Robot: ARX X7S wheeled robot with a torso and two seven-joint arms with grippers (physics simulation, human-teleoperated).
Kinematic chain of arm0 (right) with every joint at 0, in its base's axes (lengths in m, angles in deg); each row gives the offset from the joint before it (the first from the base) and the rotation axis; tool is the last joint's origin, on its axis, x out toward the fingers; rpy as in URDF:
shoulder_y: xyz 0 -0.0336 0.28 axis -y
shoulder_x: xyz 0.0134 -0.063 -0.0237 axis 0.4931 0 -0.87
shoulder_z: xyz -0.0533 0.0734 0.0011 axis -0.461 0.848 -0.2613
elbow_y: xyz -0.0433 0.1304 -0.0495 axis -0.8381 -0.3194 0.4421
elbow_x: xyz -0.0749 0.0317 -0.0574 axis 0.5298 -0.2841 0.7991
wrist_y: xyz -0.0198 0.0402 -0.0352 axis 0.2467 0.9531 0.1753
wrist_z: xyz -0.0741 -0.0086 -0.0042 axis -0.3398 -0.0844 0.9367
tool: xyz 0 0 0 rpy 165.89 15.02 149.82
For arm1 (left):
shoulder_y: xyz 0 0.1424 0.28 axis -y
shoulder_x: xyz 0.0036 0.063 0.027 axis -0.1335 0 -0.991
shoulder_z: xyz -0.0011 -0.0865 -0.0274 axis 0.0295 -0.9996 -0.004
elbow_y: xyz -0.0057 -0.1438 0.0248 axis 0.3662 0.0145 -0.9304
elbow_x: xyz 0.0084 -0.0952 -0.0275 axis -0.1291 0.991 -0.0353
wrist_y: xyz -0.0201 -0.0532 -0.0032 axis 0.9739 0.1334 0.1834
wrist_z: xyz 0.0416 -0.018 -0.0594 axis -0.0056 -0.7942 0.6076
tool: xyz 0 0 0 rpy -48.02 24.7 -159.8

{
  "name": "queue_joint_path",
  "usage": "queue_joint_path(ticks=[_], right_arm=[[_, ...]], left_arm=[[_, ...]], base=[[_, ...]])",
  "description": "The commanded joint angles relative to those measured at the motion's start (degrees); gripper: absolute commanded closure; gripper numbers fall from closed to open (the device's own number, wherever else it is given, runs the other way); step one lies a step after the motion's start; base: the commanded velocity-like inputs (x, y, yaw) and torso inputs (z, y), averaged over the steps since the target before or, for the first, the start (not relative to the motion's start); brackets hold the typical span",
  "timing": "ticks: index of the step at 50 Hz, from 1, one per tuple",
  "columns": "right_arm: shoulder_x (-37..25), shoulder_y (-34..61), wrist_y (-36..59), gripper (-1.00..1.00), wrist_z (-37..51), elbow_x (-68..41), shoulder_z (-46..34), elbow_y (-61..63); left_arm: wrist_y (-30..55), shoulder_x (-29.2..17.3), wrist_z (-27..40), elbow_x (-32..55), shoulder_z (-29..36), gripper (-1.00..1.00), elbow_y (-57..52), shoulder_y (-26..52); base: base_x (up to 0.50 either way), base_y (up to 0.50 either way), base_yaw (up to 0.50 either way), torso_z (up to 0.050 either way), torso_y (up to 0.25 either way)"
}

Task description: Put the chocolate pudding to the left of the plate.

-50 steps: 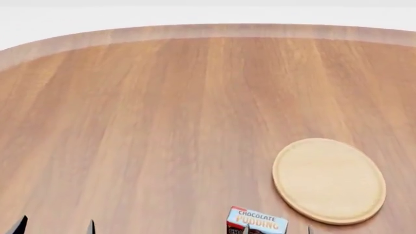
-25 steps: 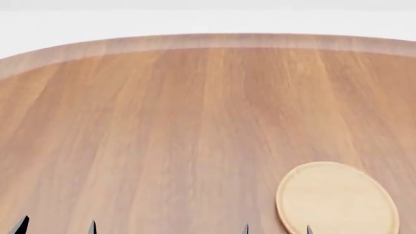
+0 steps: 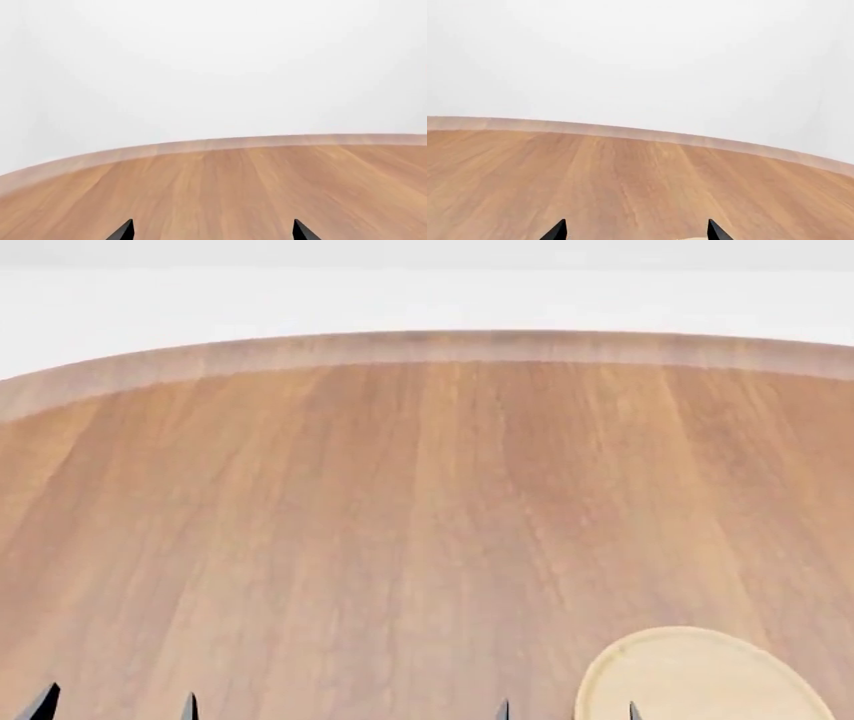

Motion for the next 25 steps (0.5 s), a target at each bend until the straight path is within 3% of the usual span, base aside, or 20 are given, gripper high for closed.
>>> queue_joint_path(ticks=[1, 15, 20, 25], right_arm=[[-0.32, 0.1, -0.03, -1.0, 0.29, -0.25, -0.36, -0.03], [-0.72, -0.07, -1.18, -1.0, 0.97, -0.08, -0.79, -0.27], [-0.93, -0.27, -1.08, -1.0, 2.0, -0.07, -0.01, 0.93], [-4.88, -1.54, 2.66, -1.0, 1.64, 0.02, 2.35, 10.76]], left_arm=[[0.19, -0.25, 0.23, 0.27, 0.18, -1.0, -0.29, -0.01], [-0.45, -0.39, 0.33, 0.32, 0.54, -1.0, 0.42, 0.18], [-0.2, -0.42, 0.47, 0.36, 0.68, -1.0, 0.45, 0.33], [-0.33, -0.44, 0.6, 0.39, 0.71, -1.0, 0.81, 0.46]], base=[[0.24, 0.0, 0.0, 0.0, 0.0], [0.24, 0.0, 0.0, 0.0, 0.0], [0.0, 0.0, 0.0, 0.0, 0.0], [0.0, 0.0, 0.0, 0.0, 0.0]])
